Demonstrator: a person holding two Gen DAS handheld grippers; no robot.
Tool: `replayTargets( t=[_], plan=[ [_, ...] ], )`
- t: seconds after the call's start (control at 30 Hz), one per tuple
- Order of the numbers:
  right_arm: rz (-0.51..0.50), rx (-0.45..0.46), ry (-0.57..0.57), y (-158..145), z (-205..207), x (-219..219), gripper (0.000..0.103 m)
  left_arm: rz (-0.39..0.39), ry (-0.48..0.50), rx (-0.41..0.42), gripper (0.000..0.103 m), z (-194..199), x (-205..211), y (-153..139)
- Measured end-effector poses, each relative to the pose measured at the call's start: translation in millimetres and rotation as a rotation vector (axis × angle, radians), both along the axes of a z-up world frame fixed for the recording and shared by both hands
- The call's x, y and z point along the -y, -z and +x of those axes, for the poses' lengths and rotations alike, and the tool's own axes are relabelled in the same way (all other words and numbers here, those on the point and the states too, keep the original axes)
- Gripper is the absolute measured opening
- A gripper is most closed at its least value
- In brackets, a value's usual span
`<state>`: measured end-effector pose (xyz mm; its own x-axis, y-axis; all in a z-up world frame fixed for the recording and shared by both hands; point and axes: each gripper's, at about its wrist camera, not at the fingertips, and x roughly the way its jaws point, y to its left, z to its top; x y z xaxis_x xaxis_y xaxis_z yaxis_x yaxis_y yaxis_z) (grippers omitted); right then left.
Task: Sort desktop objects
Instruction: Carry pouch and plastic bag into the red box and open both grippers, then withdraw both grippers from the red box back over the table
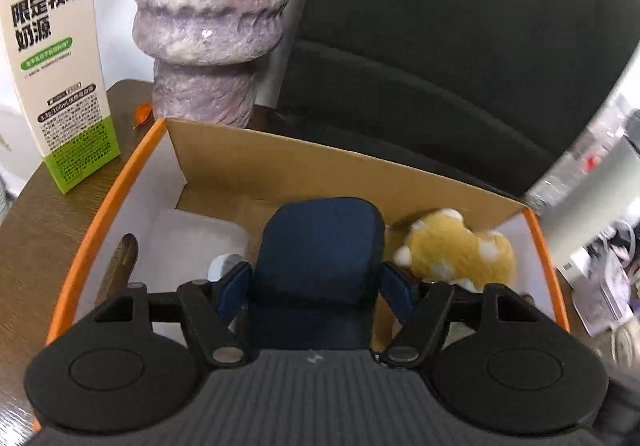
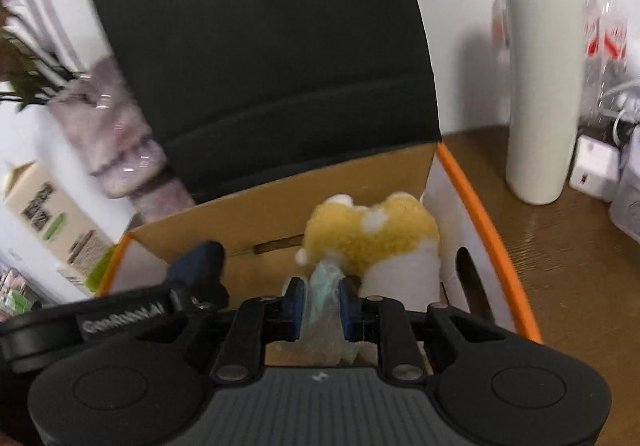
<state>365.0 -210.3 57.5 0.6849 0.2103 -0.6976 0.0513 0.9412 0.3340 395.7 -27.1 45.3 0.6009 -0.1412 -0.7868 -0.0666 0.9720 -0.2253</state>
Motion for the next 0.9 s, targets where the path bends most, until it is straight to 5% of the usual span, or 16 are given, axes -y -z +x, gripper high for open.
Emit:
replayTargets(
  t=[0.07, 0.2, 0.4, 0.5, 0.6, 0.9],
  plan=[
    [0.020, -0.020, -0.005, 10, 12, 0, 0.024, -0.019, -0.009, 0.011, 0.069, 4, -1, 2],
    [0.041, -0.016, -0.027, 17, 22, 3, 0.048, -0.066, -0.011, 0.041, 0.077, -2, -13, -11],
    [0.059, 0.114, 0.040, -19, -16, 11, 0.057, -0.025, 0.026, 0.159, 0.087, -66, -23, -61],
    [0.023, 0.169, 0.082, -40, -62, 10, 0.062, -0.032, 0.047, 0.235, 0.100, -121, -31, -80],
    [0.043, 0.251, 0.093, -50, -127, 12, 0.084, -0.029, 0.070, 0.264, 0.101, -181, -36, -82],
    [-0.020, 0.264, 0.071, -5, -294, 6, 0.085, 0.089, 0.086, 0.363, 0.103, -353, -39, -31]
  ],
)
